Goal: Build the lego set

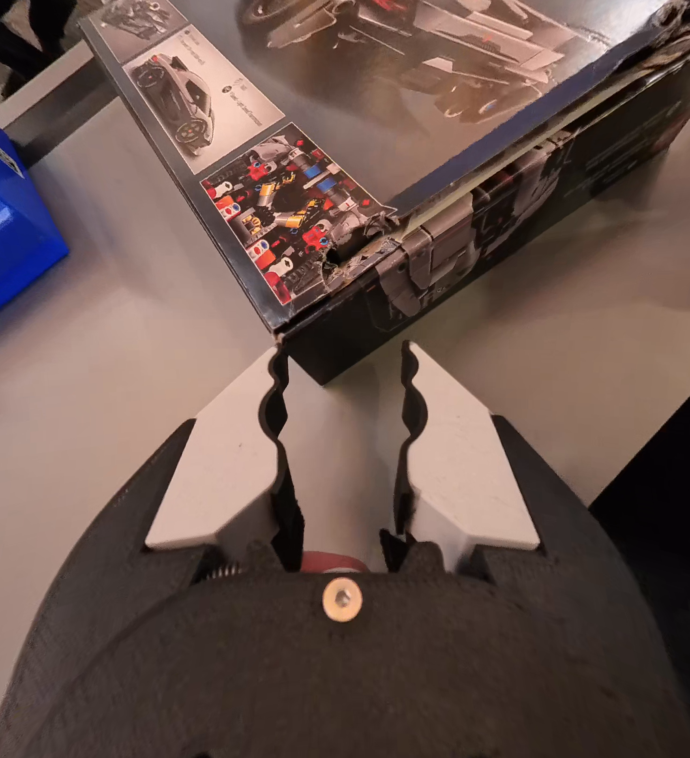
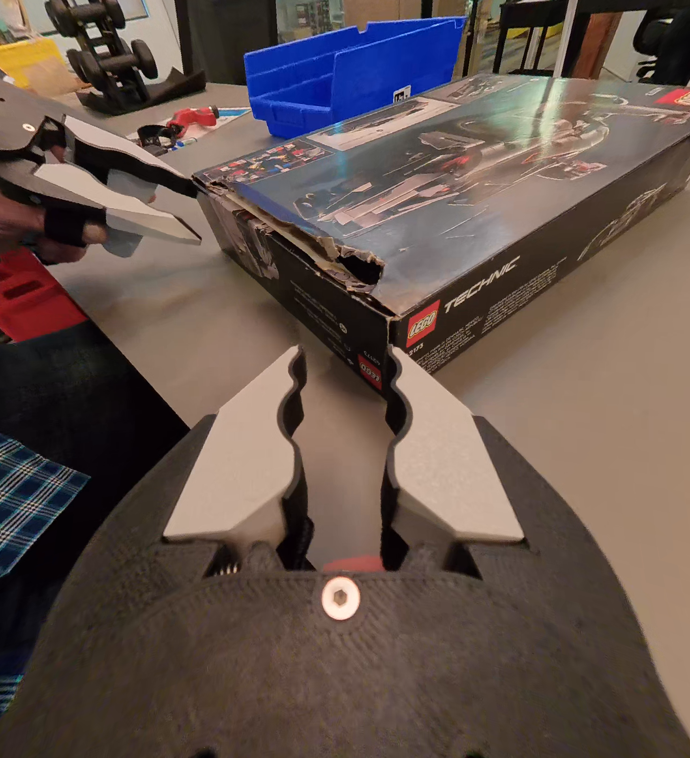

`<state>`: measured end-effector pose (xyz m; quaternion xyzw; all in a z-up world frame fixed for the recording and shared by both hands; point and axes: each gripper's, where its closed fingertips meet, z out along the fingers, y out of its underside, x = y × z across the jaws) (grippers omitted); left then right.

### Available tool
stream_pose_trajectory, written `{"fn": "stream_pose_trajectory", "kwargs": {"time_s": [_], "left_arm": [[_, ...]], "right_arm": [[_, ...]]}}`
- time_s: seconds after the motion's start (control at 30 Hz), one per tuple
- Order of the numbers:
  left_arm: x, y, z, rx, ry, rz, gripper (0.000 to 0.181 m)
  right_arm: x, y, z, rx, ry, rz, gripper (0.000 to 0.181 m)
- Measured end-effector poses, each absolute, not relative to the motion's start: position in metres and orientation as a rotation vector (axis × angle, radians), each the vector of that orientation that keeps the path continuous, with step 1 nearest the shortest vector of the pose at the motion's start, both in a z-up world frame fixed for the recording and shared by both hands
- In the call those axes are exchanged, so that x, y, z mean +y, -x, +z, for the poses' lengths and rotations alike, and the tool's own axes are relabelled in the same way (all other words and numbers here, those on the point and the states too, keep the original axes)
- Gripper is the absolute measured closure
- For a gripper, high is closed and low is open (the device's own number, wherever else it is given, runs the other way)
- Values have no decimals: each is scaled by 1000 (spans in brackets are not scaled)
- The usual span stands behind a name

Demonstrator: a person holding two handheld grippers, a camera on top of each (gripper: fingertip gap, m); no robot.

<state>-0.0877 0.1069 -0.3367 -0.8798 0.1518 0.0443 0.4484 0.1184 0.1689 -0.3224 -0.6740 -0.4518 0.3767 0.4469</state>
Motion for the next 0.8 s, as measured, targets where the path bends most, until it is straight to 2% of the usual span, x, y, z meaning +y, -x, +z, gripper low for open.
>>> {"fn": "stream_pose_trajectory", "kwargs": {"time_s": [0.2,0.3,0.43,0.8], "left_arm": [[105,91,-337,457,2169,137,133],[104,91,-337,454,2166,132,135],[104,93,-335,443,2166,108,141],[100,94,-336,540,2170,144,144]], "right_arm": [[172,-121,-323,-1153,1691,920,157],[176,-122,-323,-1207,1696,900,169],[176,-122,-323,-1244,1687,896,169],[180,-123,-324,-1301,1663,924,173]]}}
